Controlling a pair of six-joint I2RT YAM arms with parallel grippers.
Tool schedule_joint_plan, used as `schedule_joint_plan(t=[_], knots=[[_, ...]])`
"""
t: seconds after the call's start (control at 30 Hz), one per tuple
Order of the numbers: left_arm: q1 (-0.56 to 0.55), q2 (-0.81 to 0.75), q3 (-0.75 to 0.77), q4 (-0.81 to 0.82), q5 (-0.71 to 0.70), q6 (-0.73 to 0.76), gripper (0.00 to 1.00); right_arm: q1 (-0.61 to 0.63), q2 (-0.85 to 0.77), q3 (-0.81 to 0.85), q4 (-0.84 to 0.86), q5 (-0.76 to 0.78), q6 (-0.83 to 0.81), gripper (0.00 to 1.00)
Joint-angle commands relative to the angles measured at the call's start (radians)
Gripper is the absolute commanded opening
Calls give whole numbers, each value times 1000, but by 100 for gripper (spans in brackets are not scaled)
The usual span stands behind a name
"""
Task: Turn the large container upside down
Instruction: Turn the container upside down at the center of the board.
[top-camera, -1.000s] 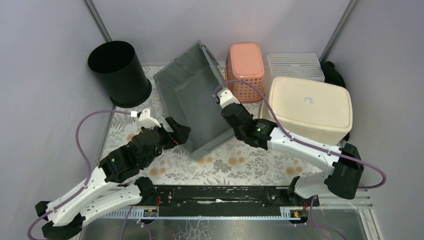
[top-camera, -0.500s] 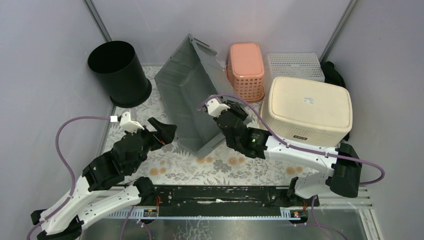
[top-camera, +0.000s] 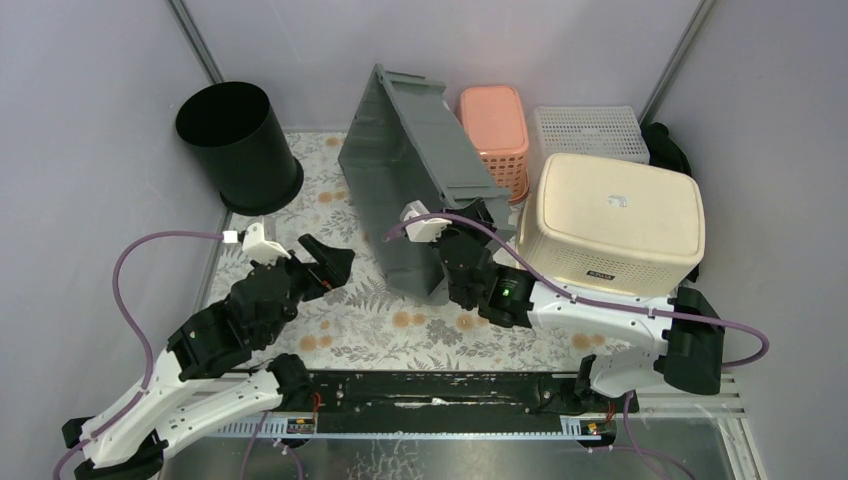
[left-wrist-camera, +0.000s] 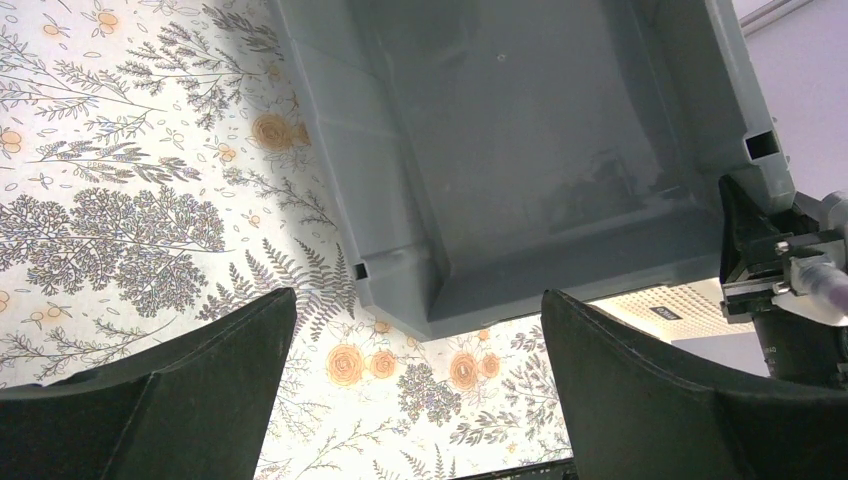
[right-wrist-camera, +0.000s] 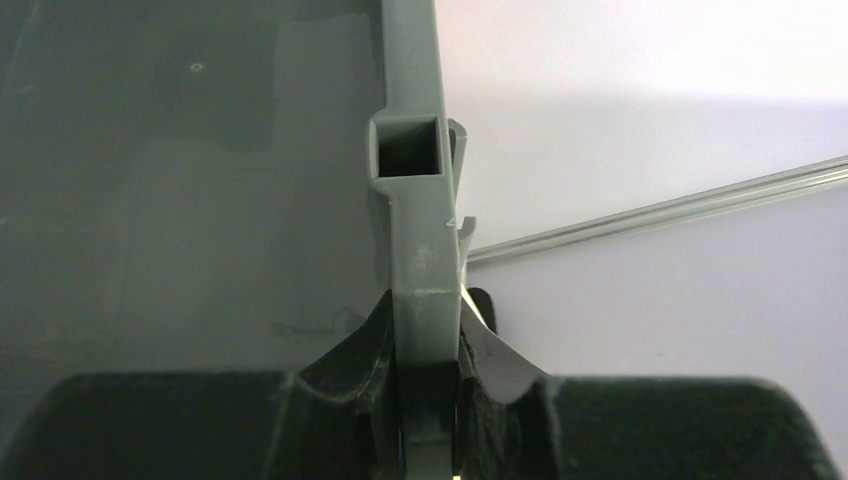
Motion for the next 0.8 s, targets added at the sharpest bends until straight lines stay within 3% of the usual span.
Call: schedule_joint_plan(t=[0.0, 0.2, 0.33, 0.57, 0.67, 0.77], knots=[[-5, -12, 18, -6, -37, -8, 100, 36, -33, 31, 258, 96, -149, 0], [-6, -12, 20, -8, -36, -6, 100, 81, -5, 30, 314, 98, -251, 0], [-5, -22, 20, -17, -41, -9, 100, 111, 33, 16, 392, 109, -327, 6], [-5, -36, 18, -29, -47, -15, 100, 156, 106, -14, 601, 143, -499, 36], [-6, -38, 19, -29, -46, -13, 100, 171, 112, -5, 584, 144, -480, 50], [-6, -36, 18, -29, -45, -13, 100, 188, 98, 32, 449, 135, -371, 63]])
